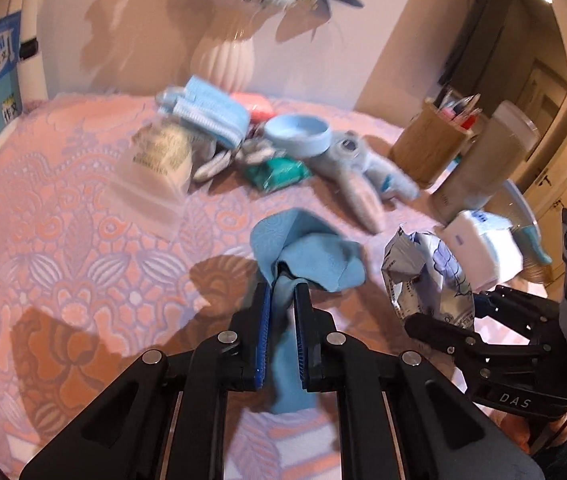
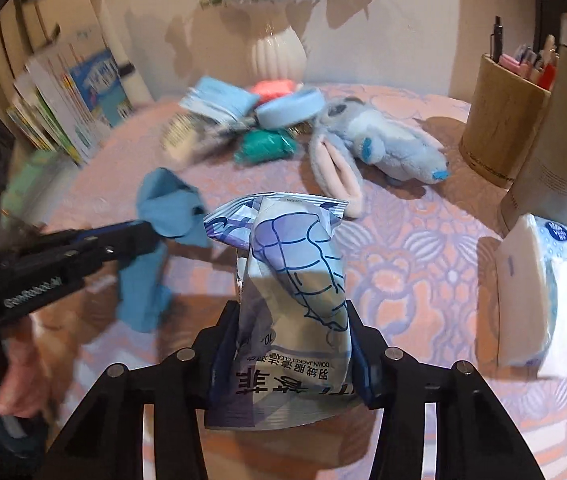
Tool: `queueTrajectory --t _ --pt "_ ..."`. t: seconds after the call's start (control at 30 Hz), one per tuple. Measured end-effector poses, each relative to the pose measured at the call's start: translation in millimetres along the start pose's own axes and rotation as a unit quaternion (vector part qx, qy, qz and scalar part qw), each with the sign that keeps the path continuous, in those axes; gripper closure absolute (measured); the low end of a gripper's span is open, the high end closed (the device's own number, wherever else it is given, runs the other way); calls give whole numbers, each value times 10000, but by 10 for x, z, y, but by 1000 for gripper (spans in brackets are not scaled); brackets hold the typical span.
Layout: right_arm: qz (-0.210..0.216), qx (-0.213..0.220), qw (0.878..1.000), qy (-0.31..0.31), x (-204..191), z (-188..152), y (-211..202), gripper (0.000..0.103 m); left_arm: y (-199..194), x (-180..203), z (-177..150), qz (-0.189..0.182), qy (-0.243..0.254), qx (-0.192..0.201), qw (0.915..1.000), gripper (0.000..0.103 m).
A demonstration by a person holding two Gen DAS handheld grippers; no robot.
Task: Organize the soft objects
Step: 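Grasp the blue-grey cloth with the left gripper, then carry the cloth and snack bag to the bowl and release both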
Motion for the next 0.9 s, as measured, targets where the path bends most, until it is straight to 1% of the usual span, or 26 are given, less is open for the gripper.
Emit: queueTrajectory --t 0.13,0.27,0.3,0.33,0.4,0.43,0.5,0.53,0.57,0.6,0.67,0.7,0.73,0.77,0.83,0.9 --pt "-33 298 9995 57 57 60 -298 56 -192 222 89 -121 135 205 9996 94" --pt "-16 546 9984 109 165 120 -532 55 -225 322 137 -7 284 291 9992 93" --pt "9 562 9983 141 187 108 -562 55 -177 285 121 8 271 219 9994 89" --pt "25 549 9984 149 184 99 -567 55 -108 222 92 76 232 96 9997 71" --pt "69 509 9986 159 207 45 -576 55 57 -2 -19 543 31 -201 9983 53" --pt "67 479 9987 154 211 -3 -572 55 115 -88 -84 609 -70 -312 9976 51" --pt "89 429 9989 156 220 -55 -560 55 242 -172 -169 498 -233 -535 9971 51" --pt "106 407 9990 163 234 -67 -546 55 310 -207 -202 493 -299 -638 9963 51" --pt "136 373 9990 189 240 -83 -534 55 345 -225 -214 536 -295 -658 9960 51" --pt "164 357 9990 213 243 -93 -525 55 356 -211 -191 617 -166 -556 9964 51" --pt "179 354 9990 223 248 -99 -514 55 396 -172 -170 696 -2 -566 9960 66" --pt "172 361 9990 218 244 -100 -518 55 413 -162 -162 778 54 -592 9952 86" --pt "173 370 9989 215 250 -100 -522 55 411 -145 -148 876 140 -596 9943 95" --pt "171 397 9988 214 250 -96 -538 55 409 -132 -123 847 161 -569 9946 96" --pt "172 458 9985 240 275 -86 -579 55 321 -26 -83 604 110 -406 9973 97" --pt "144 574 9978 302 326 -58 -666 55 182 120 -32 467 150 -216 9986 97"
Point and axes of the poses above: each gripper's, at about its wrist camera, not at the fingertips, and y roughly the way its jaws point, x to its right, z to its top, the point moved 7 cm from there along y, roughly the way its jaws point, and after that the axes turned 14 degrees about -z, right-handed, at the moved point
